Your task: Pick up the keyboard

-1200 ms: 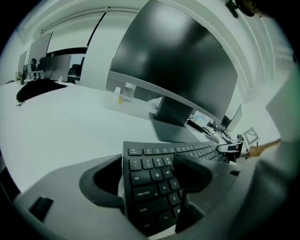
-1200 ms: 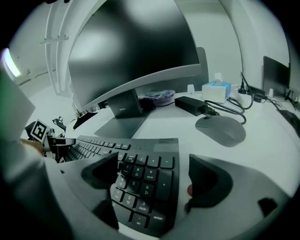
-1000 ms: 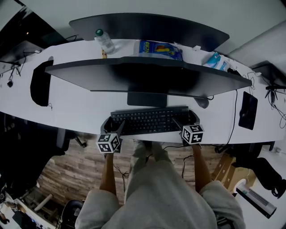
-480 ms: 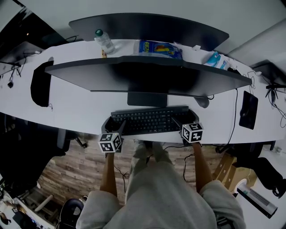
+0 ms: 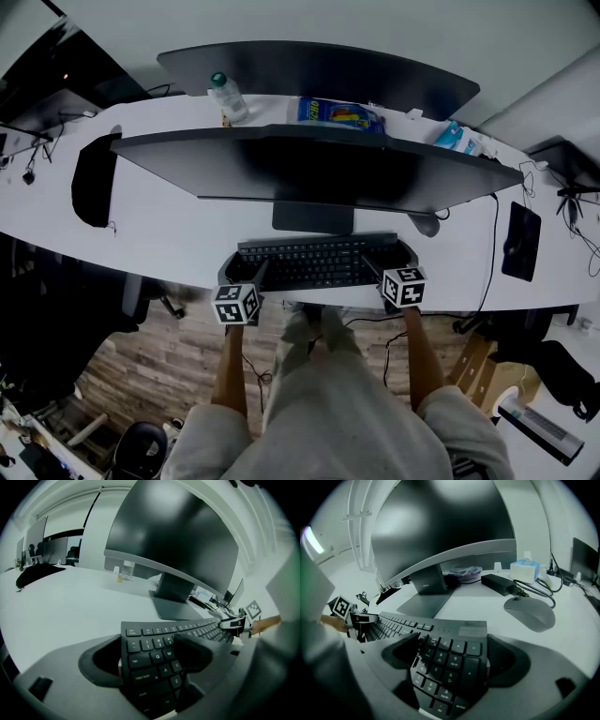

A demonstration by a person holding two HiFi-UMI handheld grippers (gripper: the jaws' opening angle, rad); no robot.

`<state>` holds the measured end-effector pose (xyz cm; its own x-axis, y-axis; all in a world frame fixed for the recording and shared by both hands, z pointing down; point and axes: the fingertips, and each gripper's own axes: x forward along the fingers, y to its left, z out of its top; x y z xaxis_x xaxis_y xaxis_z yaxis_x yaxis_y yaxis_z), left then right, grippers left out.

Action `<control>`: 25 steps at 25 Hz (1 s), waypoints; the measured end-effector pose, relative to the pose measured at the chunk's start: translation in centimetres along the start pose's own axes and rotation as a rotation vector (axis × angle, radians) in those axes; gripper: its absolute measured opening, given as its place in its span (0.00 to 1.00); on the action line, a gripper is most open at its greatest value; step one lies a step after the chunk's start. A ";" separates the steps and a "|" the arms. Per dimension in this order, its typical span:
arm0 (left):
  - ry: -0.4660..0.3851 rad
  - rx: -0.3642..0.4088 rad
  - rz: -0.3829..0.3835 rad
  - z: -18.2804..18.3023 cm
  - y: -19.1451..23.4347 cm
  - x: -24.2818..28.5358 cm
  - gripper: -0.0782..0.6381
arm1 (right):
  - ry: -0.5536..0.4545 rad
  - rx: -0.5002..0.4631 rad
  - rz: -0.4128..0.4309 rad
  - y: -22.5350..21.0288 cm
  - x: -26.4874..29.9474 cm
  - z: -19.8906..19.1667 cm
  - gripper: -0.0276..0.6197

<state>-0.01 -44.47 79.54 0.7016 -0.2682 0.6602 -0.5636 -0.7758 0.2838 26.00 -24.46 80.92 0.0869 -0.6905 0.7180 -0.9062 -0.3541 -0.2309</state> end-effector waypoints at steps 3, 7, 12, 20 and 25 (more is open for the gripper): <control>-0.002 0.008 0.001 -0.1 0.2 -0.4 0.57 | -0.004 0.001 -0.002 0.4 -0.2 -0.3 0.74; -0.009 0.012 0.006 -0.1 0.1 -1.0 0.57 | -0.017 -0.002 -0.004 0.8 -0.7 -0.3 0.74; -0.048 0.025 0.004 0.8 -0.2 -2.6 0.57 | -0.055 -0.017 -0.004 1.7 -2.1 0.6 0.74; -0.145 0.059 -0.007 3.9 -1.7 -5.8 0.57 | -0.156 -0.061 -0.021 2.9 -5.9 3.7 0.74; -0.209 0.089 -0.013 6.7 -2.4 -7.9 0.57 | -0.230 -0.083 -0.030 3.8 -8.3 6.2 0.74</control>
<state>-1.30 -44.31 68.94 0.7891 -0.3632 0.4954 -0.5195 -0.8249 0.2227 24.42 -23.97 70.03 0.1981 -0.8094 0.5529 -0.9319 -0.3304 -0.1498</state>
